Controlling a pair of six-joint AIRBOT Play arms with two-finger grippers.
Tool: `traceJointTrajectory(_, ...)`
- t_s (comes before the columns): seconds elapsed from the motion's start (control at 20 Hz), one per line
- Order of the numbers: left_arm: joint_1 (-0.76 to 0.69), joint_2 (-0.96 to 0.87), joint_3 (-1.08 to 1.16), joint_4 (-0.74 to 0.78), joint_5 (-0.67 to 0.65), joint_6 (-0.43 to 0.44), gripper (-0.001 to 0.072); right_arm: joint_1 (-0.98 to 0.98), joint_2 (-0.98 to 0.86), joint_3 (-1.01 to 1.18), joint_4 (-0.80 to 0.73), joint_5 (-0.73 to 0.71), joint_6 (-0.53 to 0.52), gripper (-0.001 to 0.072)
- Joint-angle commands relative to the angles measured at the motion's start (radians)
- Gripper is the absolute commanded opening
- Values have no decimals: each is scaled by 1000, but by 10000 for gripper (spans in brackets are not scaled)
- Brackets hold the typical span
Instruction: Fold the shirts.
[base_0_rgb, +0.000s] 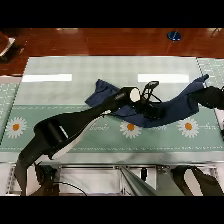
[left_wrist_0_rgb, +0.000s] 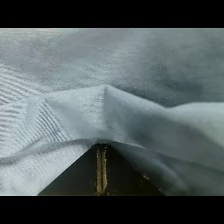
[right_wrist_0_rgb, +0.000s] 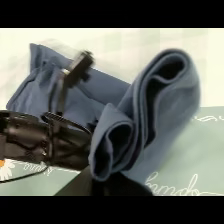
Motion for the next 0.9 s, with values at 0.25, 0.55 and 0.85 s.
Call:
traceJointTrajectory(0.25,254,82,92,148,-296,-32,15,28,0,0,15,-45,3,27)
traceJointTrajectory(0.55,542,492,-139,446,-278,-68,16,124,-76,10,69,-72,2,27)
traceJointTrajectory(0.85,736,1121,-771,498,-66,-110,16,453,-320,134,69,-270,29,27)
